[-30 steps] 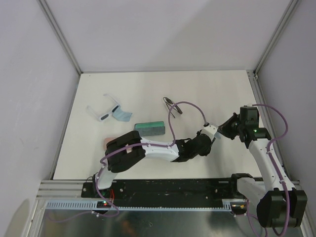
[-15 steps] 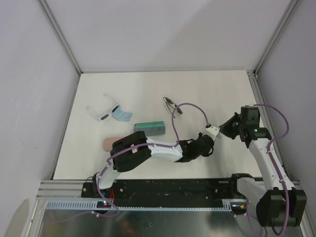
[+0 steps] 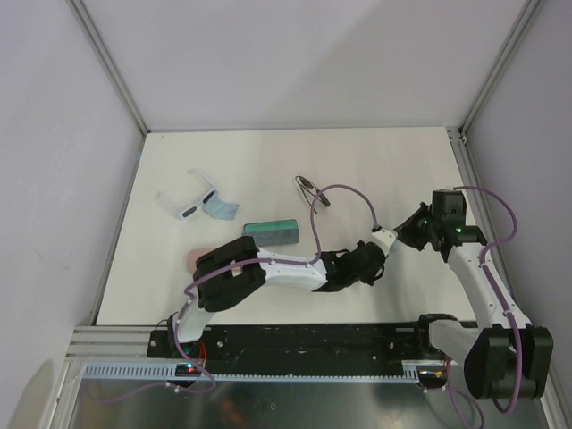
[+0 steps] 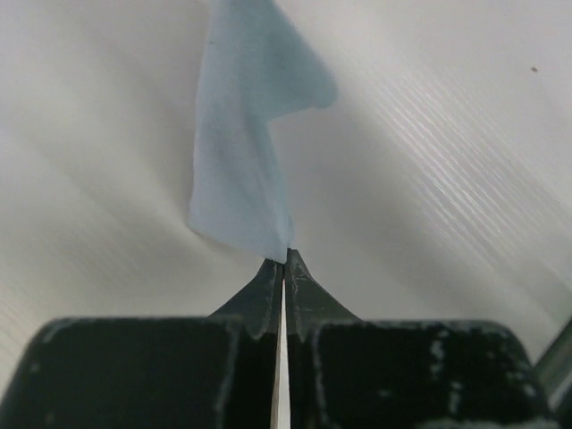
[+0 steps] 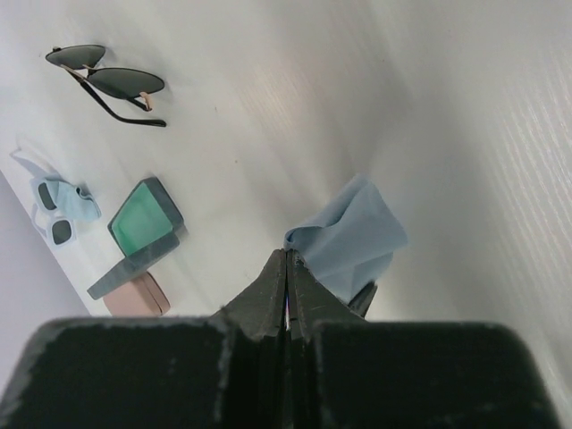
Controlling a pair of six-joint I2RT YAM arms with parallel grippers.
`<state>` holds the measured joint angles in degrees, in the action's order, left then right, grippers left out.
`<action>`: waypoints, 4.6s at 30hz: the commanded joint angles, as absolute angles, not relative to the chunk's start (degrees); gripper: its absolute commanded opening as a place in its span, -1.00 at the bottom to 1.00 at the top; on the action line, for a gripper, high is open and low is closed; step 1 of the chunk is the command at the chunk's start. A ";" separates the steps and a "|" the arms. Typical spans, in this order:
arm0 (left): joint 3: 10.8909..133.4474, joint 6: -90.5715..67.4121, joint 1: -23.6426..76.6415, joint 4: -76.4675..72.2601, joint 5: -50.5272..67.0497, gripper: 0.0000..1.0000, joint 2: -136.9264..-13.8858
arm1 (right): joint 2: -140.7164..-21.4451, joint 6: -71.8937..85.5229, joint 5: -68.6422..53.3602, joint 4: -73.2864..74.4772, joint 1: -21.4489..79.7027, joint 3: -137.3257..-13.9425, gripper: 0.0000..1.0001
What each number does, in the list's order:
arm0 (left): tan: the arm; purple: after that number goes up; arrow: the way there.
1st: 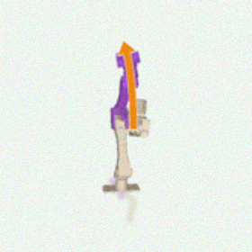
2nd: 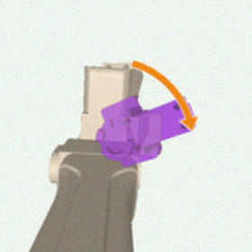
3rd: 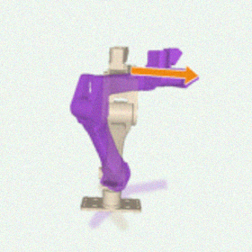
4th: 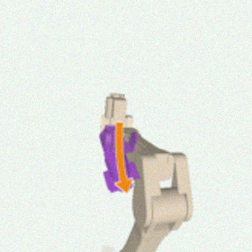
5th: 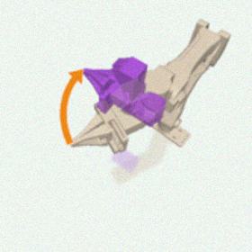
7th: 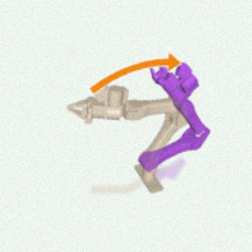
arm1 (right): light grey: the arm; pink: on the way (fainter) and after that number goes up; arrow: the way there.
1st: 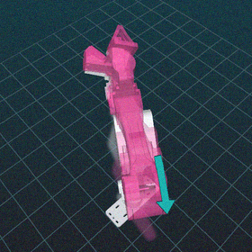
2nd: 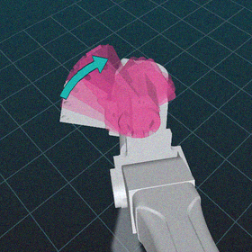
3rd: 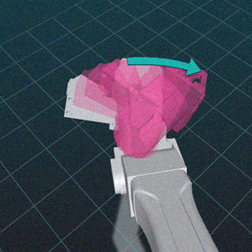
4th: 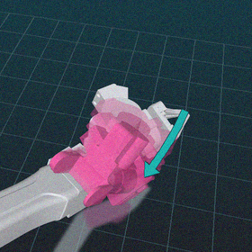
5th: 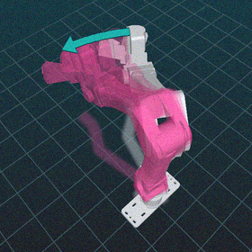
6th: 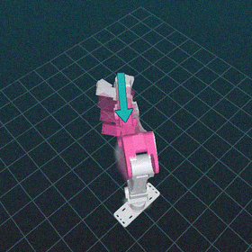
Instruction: Organize the sunglasses
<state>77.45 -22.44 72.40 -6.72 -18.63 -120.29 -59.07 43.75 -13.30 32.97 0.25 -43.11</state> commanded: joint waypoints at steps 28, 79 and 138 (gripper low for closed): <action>77.32 -8.00 63.71 22.56 -1.88 -1.00 -104.28 | -70.76 39.50 -20.02 13.20 7.91 -40.67 -1.00; 93.05 -10.64 61.79 30.72 13.79 -0.94 -119.31 | -89.49 32.58 -24.41 1.55 6.15 -42.45 -0.99; 37.03 -44.08 29.88 19.79 -13.76 -1.00 -61.68 | -103.51 31.74 -17.26 -7.10 36.04 -63.41 -1.00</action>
